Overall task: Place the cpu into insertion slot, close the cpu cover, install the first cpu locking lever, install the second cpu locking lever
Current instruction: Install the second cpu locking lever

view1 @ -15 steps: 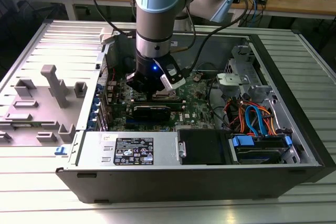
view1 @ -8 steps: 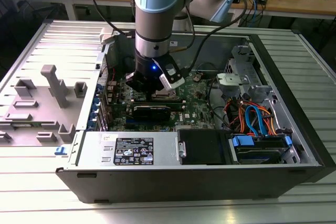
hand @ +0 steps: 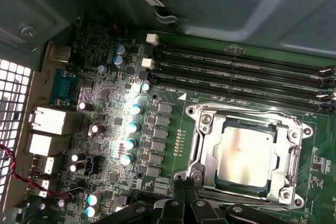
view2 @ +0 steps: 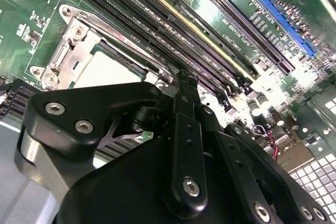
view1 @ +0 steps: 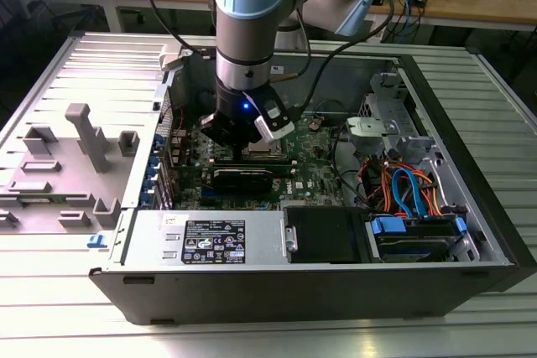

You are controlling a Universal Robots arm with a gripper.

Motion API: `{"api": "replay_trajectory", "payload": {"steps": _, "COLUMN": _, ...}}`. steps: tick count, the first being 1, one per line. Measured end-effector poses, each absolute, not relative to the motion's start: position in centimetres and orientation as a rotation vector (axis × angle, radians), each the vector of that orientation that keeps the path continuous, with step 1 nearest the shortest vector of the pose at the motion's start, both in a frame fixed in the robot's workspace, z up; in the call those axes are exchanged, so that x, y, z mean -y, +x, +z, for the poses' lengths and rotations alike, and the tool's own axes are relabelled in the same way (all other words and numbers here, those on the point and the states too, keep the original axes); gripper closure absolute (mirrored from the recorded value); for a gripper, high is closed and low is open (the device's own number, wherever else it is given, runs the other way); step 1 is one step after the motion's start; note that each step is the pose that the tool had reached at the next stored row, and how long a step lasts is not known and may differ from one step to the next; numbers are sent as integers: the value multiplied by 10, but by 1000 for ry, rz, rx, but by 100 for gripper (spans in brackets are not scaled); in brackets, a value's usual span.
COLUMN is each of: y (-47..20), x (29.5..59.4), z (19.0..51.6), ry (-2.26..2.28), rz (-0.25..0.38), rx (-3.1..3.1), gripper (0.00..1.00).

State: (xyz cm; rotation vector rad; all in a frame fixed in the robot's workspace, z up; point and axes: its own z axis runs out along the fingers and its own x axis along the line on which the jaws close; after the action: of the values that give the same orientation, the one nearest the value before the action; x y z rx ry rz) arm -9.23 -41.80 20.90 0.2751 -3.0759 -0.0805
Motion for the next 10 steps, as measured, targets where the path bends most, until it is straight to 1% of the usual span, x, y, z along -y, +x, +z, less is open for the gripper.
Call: {"api": "replay_trajectory", "payload": {"steps": 10, "y": -93, "x": 418, "z": 209, "ry": 276, "rz": -108, "rx": 3077, "gripper": 89}}
